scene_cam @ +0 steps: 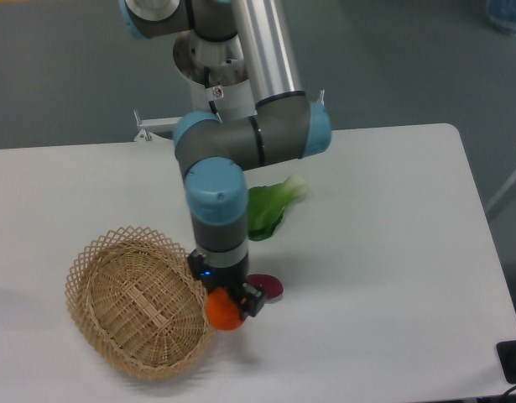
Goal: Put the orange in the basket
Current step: 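Carry the held orange over to the wicker basket and lower it, then open the gripper to release the orange into the basket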
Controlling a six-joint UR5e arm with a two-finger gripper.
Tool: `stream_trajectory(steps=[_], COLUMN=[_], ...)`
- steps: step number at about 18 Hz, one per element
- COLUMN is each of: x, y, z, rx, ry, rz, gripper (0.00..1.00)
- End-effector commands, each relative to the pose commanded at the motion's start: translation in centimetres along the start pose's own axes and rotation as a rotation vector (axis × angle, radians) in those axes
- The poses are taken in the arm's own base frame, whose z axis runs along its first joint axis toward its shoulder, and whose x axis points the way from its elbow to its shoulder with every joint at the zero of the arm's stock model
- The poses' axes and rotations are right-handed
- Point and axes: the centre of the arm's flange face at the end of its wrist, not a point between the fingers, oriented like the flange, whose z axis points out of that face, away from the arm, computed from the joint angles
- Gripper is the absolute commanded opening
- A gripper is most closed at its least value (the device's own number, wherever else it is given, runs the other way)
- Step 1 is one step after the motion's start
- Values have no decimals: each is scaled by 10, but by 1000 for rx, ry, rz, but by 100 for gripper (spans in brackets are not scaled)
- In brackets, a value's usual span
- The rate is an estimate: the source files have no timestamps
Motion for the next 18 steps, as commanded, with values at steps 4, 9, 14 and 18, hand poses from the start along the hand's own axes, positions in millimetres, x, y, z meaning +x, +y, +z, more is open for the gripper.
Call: stream_trajectory(steps=[4, 9, 14, 18], x=[15, 28, 29, 31], y=[-9, -15, -16, -18], z=[8, 19, 21, 17], rx=[-9, -20, -22, -16], ry=[11, 27, 27, 25], rz=[9, 12, 14, 17], gripper=[68, 73, 93, 100])
